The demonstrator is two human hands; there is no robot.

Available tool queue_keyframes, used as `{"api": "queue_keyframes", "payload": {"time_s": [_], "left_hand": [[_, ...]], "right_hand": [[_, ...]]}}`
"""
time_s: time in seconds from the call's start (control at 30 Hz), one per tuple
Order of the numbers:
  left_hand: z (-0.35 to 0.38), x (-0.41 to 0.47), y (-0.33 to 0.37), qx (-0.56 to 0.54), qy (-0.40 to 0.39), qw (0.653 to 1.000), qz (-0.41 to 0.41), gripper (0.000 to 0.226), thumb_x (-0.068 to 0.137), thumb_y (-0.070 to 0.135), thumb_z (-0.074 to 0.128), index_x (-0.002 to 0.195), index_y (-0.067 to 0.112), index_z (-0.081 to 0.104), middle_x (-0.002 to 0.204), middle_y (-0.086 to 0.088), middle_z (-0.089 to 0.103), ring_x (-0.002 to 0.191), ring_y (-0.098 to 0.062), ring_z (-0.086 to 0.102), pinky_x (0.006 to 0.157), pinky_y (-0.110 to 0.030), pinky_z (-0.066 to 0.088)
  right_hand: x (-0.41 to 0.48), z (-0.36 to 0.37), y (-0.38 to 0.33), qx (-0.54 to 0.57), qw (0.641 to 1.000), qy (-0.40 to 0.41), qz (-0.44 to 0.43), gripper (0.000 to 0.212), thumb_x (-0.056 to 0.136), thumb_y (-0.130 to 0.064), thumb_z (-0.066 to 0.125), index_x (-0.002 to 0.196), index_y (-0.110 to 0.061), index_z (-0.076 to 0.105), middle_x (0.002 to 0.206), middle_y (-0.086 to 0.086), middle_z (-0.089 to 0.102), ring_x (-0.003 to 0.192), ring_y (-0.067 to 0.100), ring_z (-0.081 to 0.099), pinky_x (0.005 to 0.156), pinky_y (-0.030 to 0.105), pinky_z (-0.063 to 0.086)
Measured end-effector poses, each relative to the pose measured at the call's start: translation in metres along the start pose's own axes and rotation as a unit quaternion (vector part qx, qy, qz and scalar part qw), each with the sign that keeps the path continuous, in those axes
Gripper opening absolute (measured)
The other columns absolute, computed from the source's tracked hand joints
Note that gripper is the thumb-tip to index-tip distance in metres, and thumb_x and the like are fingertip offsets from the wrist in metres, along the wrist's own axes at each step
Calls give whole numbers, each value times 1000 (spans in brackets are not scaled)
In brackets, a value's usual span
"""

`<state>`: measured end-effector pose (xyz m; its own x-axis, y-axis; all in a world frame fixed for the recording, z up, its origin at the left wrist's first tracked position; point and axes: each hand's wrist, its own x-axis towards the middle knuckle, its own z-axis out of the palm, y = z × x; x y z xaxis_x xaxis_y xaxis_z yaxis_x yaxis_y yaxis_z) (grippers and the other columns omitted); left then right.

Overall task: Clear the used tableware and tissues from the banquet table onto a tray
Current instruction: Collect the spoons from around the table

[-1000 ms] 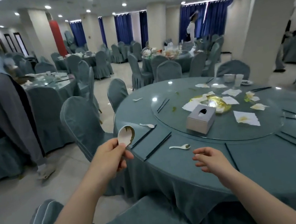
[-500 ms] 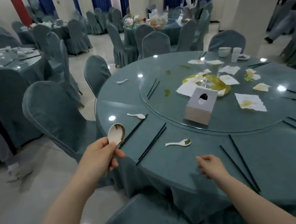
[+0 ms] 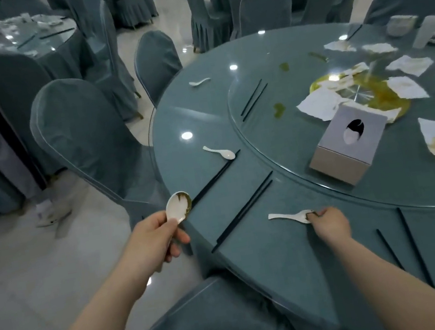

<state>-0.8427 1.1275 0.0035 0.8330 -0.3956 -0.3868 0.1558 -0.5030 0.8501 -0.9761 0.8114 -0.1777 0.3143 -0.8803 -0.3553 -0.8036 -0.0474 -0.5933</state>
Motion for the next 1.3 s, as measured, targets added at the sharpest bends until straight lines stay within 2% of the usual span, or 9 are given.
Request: {"api": "queue_keyframes", "payload": {"time_s": [0.17, 0.37, 0.43, 0.57, 0.8, 0.87, 0.97, 1.1, 1.3], "left_hand": [[-9, -2, -8, 11, 2, 1000, -9, 21, 98, 16, 43, 90, 15, 62, 59, 4, 67, 40, -4, 48, 42, -18, 38], [-26, -21, -16, -7, -9, 1000, 5, 19, 98, 16, 43, 94, 18, 62, 66, 0, 68, 48, -12, 48, 54, -30, 40], [-34, -35, -20, -10, -17, 1000, 13, 19, 98, 17, 43, 95, 16, 62, 66, 0, 67, 49, -12, 47, 56, -30, 41], [-59, -74, -35, -42, -20, 998, 35, 17, 97, 16, 45, 98, 19, 62, 64, 1, 64, 47, -10, 47, 54, -27, 41], [-119, -163, -76, -98, -49, 993, 53, 26, 86, 1, 46, 99, 17, 61, 73, -9, 61, 46, -11, 46, 47, -25, 38], [-133, -183, -87, -99, -50, 992, 61, 24, 89, 4, 43, 98, 17, 60, 70, -5, 63, 46, -12, 46, 47, -25, 38], [-145, -206, -98, -107, -69, 990, 57, 19, 93, 8, 41, 98, 15, 58, 70, -4, 63, 51, -14, 46, 50, -27, 38], [-151, -228, -107, -95, -81, 990, 73, 23, 98, 24, 43, 85, 14, 60, 56, 5, 59, 47, -7, 50, 46, -20, 41], [-156, -232, -123, -103, -71, 988, 94, 30, 98, 42, 42, 97, 18, 61, 69, 3, 63, 52, -8, 53, 54, -26, 42]], "right_hand": [[-18, 7, -11, 27, 998, -52, -36, 12, 83, -24, 70, 78, -14, 67, 78, 6, 66, 80, 28, 61, 69, 31, 44], [-85, -6, -53, 96, 975, -101, -175, 7, 82, -11, 68, 79, -14, 73, 70, 1, 67, 63, 16, 55, 64, 29, 44], [-118, -13, -68, 116, 965, -116, -206, 14, 84, -7, 64, 79, -17, 73, 71, -1, 67, 61, 11, 55, 62, 27, 45], [-199, -26, -85, 162, 942, -128, -265, 23, 85, -7, 62, 74, -25, 72, 63, -10, 66, 50, -3, 52, 50, 13, 43], [-353, -30, -109, 229, 910, -115, -325, 10, 82, -14, 71, 80, -23, 66, 67, -5, 63, 54, 3, 52, 50, 14, 42], [-390, -26, -115, 236, 903, -106, -342, 11, 80, -16, 73, 78, -23, 64, 63, -9, 61, 52, 2, 51, 48, 15, 42], [-434, -19, -118, 235, 896, -107, -362, 11, 79, -20, 74, 75, -23, 64, 64, -7, 62, 57, 6, 53, 55, 22, 46], [-470, -6, -124, 195, 890, -110, -397, 14, 78, -20, 74, 70, -25, 63, 63, -9, 65, 55, -1, 53, 53, 13, 43], [-481, 23, -130, 125, 892, -84, -427, 18, 80, -20, 71, 71, -29, 58, 67, -11, 63, 57, -9, 54, 51, 6, 39]]}}
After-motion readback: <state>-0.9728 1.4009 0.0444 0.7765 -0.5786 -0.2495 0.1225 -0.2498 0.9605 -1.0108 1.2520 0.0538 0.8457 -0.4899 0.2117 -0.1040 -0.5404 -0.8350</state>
